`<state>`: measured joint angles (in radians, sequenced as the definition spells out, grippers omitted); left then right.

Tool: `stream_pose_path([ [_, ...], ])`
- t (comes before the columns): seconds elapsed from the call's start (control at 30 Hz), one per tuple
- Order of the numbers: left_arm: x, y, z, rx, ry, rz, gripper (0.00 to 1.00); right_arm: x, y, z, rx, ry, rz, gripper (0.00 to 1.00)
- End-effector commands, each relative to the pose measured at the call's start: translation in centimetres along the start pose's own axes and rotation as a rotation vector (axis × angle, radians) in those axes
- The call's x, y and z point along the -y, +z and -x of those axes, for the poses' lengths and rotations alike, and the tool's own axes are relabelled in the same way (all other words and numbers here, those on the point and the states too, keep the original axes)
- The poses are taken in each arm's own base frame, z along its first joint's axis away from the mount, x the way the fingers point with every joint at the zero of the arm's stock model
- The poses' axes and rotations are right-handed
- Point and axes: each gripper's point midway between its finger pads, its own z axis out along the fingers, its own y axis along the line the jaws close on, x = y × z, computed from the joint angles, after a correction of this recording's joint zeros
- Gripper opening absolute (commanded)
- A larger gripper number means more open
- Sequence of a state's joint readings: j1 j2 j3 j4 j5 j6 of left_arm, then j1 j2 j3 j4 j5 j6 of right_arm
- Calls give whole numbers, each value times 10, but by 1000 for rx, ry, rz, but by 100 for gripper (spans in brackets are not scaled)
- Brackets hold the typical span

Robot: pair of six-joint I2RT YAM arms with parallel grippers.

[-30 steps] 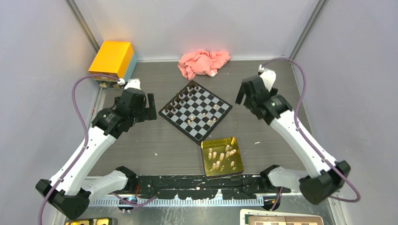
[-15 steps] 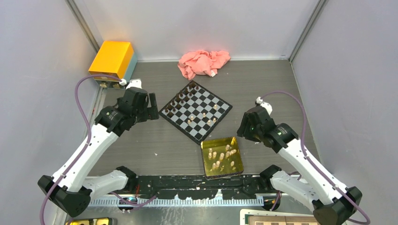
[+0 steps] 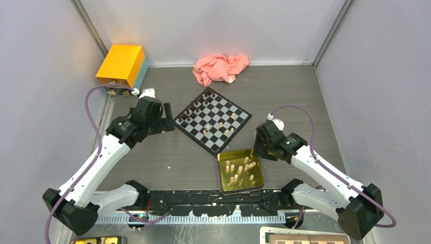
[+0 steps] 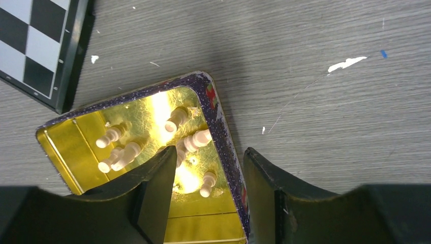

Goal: Set up the chess pieces on the board
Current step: Pick up the storage box at the center of the board.

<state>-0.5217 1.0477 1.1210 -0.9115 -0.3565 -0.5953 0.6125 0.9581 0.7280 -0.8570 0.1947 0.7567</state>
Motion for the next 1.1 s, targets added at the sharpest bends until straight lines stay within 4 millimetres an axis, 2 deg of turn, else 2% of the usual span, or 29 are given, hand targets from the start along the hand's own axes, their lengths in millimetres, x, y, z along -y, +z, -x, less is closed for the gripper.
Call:
stream_pose_path([
  [0.0,12,3,8,39,-29,-46,100,-8,10,-1,0,12,19,57],
  [0.27,14,10,0,27,-35,-64,100,-11,29,-6,-27,6,-6,55],
  [0.67,8,17,-13,31,-24,-61,100,-1,48,-13,-46,20,-78,43],
  [0.9,6,17,-16,28,-19,-58,100,8,46,-12,-27,38,-119,30],
  [1.07,5,13,-14,35,-23,-61,100,13,39,-11,-17,46,-138,25],
])
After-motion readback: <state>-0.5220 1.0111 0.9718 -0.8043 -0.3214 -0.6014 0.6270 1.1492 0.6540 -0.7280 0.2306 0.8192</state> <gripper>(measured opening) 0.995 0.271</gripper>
